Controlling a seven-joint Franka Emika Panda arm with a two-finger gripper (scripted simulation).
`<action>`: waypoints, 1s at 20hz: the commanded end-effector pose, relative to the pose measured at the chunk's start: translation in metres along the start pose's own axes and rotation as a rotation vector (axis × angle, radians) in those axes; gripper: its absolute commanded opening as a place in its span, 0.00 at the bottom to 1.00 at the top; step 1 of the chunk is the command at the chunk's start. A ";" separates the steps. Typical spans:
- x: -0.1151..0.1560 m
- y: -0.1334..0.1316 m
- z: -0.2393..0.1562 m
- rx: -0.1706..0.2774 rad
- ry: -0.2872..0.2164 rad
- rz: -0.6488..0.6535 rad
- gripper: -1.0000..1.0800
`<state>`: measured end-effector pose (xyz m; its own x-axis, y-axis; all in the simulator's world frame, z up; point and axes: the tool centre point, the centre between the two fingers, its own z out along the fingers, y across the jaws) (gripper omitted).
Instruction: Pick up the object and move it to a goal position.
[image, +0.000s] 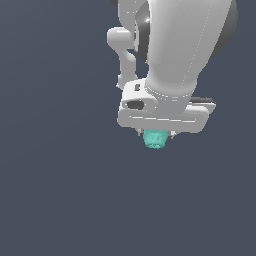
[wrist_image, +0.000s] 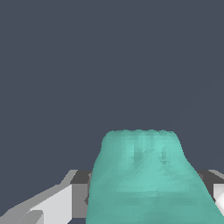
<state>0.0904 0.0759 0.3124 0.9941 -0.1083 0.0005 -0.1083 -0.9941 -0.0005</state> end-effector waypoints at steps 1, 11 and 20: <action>0.007 -0.001 -0.011 0.000 0.000 0.000 0.00; 0.028 -0.004 -0.044 0.000 -0.001 0.000 0.00; 0.038 -0.006 -0.059 0.000 -0.001 0.000 0.00</action>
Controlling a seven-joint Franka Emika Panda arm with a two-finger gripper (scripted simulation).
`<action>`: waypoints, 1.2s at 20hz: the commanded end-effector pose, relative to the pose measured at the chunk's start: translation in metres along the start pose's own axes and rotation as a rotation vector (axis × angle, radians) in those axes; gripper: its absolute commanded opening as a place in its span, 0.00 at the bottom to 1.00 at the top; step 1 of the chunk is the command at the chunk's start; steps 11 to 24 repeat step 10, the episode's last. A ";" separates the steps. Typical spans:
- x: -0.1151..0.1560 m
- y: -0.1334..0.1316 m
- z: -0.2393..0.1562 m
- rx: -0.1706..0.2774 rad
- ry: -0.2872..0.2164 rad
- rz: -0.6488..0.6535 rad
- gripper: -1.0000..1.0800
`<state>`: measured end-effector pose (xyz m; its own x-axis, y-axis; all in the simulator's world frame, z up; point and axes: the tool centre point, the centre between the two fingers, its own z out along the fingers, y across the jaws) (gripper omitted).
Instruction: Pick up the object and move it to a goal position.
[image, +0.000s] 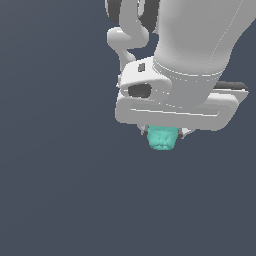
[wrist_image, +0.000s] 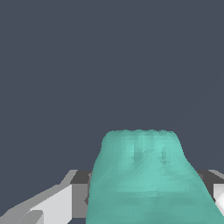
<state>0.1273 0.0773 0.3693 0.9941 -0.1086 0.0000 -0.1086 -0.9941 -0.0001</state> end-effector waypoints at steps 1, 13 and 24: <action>0.002 0.000 -0.003 0.000 0.000 0.000 0.00; 0.004 -0.001 -0.006 0.000 0.000 0.000 0.00; 0.004 -0.001 -0.006 0.000 0.000 0.000 0.00</action>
